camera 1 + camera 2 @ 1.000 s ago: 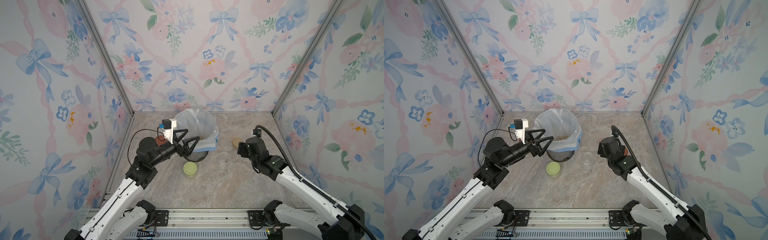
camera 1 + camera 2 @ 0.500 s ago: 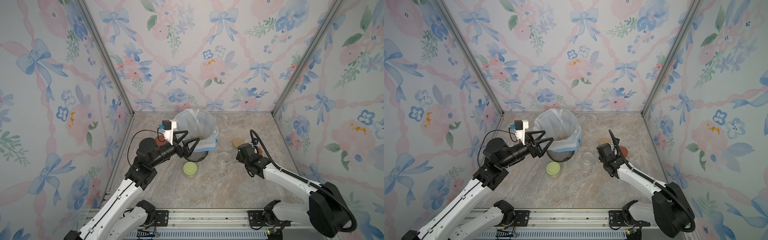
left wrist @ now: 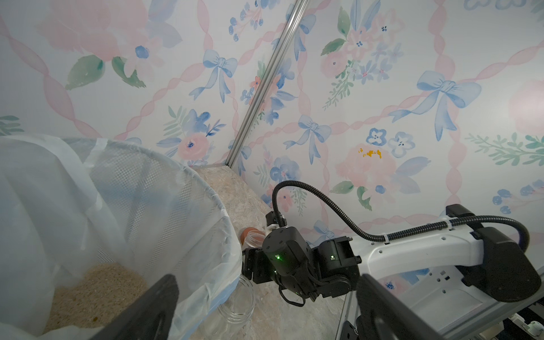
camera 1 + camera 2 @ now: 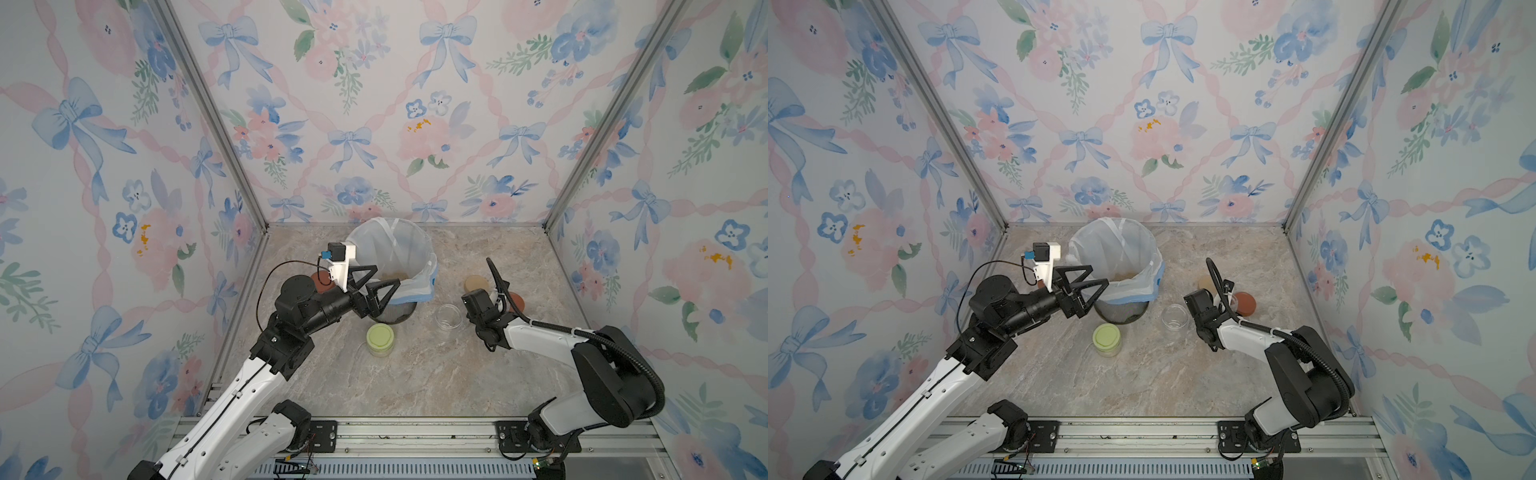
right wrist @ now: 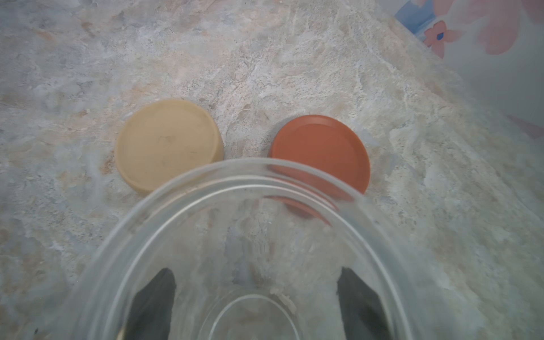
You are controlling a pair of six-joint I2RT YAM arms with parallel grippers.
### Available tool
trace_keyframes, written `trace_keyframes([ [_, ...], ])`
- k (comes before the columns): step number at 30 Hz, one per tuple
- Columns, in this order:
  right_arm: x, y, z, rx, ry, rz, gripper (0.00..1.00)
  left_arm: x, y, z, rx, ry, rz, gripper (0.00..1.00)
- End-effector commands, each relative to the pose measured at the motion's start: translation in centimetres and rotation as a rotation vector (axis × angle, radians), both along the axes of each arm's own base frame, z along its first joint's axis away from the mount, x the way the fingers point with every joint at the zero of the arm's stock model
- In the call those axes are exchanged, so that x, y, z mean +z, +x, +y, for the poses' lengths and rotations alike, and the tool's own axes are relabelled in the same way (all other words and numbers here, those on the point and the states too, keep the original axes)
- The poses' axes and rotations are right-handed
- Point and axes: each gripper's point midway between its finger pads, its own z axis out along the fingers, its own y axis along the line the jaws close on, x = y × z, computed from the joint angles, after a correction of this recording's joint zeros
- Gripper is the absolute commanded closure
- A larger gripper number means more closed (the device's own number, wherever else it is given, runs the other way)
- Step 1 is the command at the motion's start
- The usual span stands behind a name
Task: Empty moldy rice from jars
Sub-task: Place the jar at the center of the board, then pick up the jar from the center of the board.
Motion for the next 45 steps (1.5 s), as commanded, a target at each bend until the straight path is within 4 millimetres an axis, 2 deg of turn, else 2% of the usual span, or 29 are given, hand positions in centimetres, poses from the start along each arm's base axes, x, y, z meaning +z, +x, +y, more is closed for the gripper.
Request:
trace_keyframes([
  [1, -1.9, -0.7, -0.4, -0.035, -0.003, 0.037, 0.66, 1.1, -0.8, 0.0, -0.021, -0.013, -0.01, 0.02],
  [2, -2.1, -0.9, -0.3, -0.034, -0.001, 0.038, 0.64, 1.1, -0.8, 0.0, -0.021, -0.013, -0.011, 0.02],
  [3, -2.0, -0.9, -0.1, -0.03, 0.0, 0.036, 0.46, 1.1, -0.8, 0.0, -0.02, -0.013, -0.011, 0.02],
  [4, -1.9, -1.1, 0.0, -0.032, 0.002, 0.031, 0.13, 1.0, -0.8, 0.0, -0.02, -0.01, -0.009, 0.02],
  [5, -1.7, -1.3, 0.0, -0.033, -0.004, 0.025, 0.02, 0.9, -0.8, 0.0, -0.019, -0.009, -0.007, 0.02],
  [10, 0.0, -1.8, 0.4, -0.042, -0.039, 0.024, 0.02, 0.8, -0.8, 0.1, -0.01, -0.009, -0.006, 0.02],
  [20, 3.5, -2.7, -0.1, -0.057, -0.023, -0.001, 0.02, 0.2, -1.1, 0.6, 0.006, -0.008, -0.008, 0.02],
  [26, 5.2, -3.1, 1.0, -0.012, 0.006, -0.003, 0.02, -0.1, -1.1, 0.8, 0.014, 0.0, -0.017, 0.02],
  [31, 8.4, -3.4, 2.3, 0.038, 0.012, -0.019, 0.02, -0.1, -1.4, 1.0, 0.016, 0.001, -0.025, 0.02],
  [36, 11.9, -3.9, 4.9, 0.17, 0.057, 0.007, 0.02, -0.5, -1.7, 1.4, 0.03, 0.01, -0.015, 0.02],
  [41, 13.5, -5.1, 8.8, 0.361, 0.11, 0.107, 0.02, -0.5, -1.6, 2.0, 0.063, 0.052, 0.005, 0.02],
  [45, 14.3, -6.8, 12.8, 0.534, 0.158, 0.172, 0.02, -0.2, -1.3, 2.9, 0.115, 0.11, 0.023, 0.02],
])
